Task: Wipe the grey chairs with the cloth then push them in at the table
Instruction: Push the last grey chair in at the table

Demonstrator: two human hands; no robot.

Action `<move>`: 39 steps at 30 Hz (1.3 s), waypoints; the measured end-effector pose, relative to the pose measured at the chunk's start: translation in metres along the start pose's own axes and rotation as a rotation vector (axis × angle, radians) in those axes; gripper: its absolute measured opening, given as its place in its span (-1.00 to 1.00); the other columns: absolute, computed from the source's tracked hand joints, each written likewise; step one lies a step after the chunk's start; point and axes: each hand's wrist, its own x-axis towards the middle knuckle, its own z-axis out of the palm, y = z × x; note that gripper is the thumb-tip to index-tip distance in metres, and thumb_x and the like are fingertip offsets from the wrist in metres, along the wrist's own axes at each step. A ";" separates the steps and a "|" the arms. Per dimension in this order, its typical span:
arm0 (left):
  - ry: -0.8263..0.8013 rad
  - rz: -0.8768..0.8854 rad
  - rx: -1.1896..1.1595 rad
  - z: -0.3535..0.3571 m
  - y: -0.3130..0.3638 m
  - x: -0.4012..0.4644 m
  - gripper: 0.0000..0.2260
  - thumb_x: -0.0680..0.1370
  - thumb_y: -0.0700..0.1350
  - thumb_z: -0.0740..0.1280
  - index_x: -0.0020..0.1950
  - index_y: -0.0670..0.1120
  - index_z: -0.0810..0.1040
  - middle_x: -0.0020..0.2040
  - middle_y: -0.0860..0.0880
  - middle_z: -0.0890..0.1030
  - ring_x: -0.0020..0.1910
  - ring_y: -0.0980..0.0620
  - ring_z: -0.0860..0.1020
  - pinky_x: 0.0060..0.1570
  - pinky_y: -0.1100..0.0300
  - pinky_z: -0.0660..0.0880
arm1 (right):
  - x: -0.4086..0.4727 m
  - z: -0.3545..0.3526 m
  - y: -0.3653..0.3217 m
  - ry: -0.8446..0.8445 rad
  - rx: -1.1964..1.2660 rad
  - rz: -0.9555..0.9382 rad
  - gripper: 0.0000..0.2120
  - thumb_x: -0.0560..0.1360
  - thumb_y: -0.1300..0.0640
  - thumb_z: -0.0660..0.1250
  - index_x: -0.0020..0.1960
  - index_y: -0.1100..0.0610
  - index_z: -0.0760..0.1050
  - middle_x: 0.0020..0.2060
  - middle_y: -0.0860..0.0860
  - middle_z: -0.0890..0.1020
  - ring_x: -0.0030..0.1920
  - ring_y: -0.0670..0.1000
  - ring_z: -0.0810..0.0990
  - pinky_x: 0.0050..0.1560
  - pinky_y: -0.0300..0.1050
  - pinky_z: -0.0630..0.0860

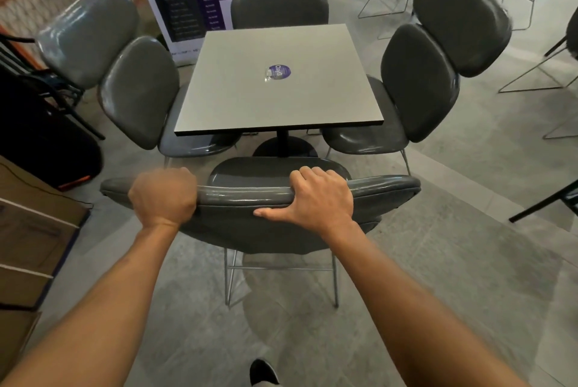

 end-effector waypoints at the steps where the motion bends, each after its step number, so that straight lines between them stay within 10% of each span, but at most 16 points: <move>1: 0.000 0.001 0.004 0.000 0.000 -0.001 -0.46 0.60 0.05 0.06 -0.33 -0.26 0.61 -0.40 -0.23 0.52 -0.38 -0.23 0.47 -0.28 0.01 0.31 | 0.000 -0.001 -0.001 -0.012 -0.007 0.002 -0.23 0.30 -0.71 0.02 -0.26 0.03 0.39 -0.30 -0.08 0.57 -0.32 -0.06 0.46 -0.28 -0.17 0.24; 16: -0.286 0.085 0.044 -0.036 0.012 -0.014 -0.60 0.70 0.08 0.11 -0.26 -0.02 0.50 -0.28 0.00 0.51 -0.22 -0.06 0.48 0.08 -0.05 0.38 | -0.029 -0.029 0.018 -0.244 0.150 0.052 -0.29 0.42 -0.61 0.07 0.15 -0.08 0.57 0.04 -0.11 0.59 0.03 -0.07 0.51 0.16 -0.06 0.43; 28: -0.254 0.182 0.056 -0.020 0.030 -0.036 -0.54 0.69 0.08 0.02 -0.27 -0.02 0.55 -0.29 0.01 0.62 -0.26 -0.01 0.52 0.10 -0.04 0.44 | -0.016 -0.021 0.044 0.011 0.111 0.247 -0.44 0.64 -0.27 0.11 -0.38 0.01 0.52 -0.44 -0.12 0.49 -0.46 -0.15 0.35 -0.37 -0.27 0.13; 39: -0.165 0.148 0.043 -0.010 0.043 -0.028 -0.59 0.66 0.00 0.07 -0.36 -0.04 0.43 -0.38 0.03 0.47 -0.33 -0.02 0.45 0.00 -0.02 0.41 | -0.009 -0.018 0.055 0.016 0.071 0.256 -0.57 0.60 -0.13 0.16 -0.40 0.00 0.43 -0.46 -0.09 0.46 -0.47 -0.08 0.39 -0.40 -0.27 0.15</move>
